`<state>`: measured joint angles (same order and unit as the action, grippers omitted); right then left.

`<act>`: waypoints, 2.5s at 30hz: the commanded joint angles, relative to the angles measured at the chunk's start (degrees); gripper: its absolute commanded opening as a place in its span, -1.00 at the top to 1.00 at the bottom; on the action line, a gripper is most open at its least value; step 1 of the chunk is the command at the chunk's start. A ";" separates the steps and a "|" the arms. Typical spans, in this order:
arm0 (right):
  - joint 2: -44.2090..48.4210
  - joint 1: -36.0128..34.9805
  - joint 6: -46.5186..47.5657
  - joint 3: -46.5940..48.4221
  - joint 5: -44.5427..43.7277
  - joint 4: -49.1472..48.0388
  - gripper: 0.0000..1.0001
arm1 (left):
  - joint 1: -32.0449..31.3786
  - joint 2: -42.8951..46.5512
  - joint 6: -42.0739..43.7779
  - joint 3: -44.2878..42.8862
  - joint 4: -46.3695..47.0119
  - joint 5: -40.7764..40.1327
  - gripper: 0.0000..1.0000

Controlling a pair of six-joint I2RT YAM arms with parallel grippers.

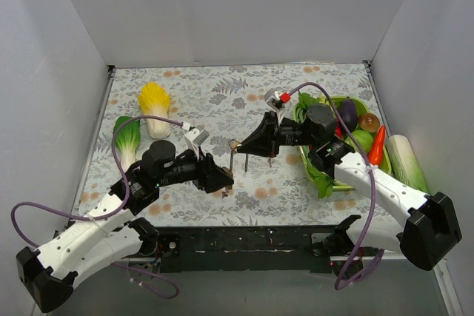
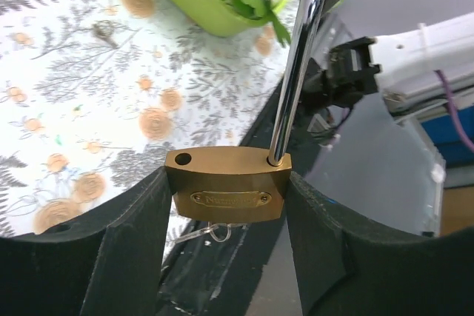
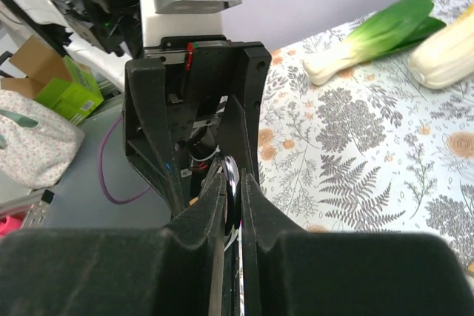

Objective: Unlock with the key
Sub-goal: Unlock the lock, then place the lock at the center of the board.

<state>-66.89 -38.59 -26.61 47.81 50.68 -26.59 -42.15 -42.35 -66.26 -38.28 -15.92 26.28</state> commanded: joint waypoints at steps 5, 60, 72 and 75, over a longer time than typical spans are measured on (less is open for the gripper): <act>-2.45 -1.23 0.86 4.57 0.48 5.31 0.97 | 0.67 -4.05 3.59 -4.25 -0.69 -22.03 1.00; 1.68 -1.58 5.61 3.16 -34.59 24.39 -0.47 | 10.93 -24.79 -1.78 -7.42 -9.56 -20.58 1.00; 3.08 -1.23 5.96 1.67 -35.56 24.83 -0.46 | 14.90 -37.80 4.56 -17.44 -18.88 -25.49 1.00; 3.70 -1.14 6.04 1.15 -35.91 24.74 -0.46 | 15.87 -40.26 5.88 -18.93 -18.79 -25.58 1.00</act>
<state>-65.25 -40.07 -21.39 49.76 15.90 -0.30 -27.73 -82.19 -63.33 -52.99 -34.72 1.83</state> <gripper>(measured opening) 0.731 0.552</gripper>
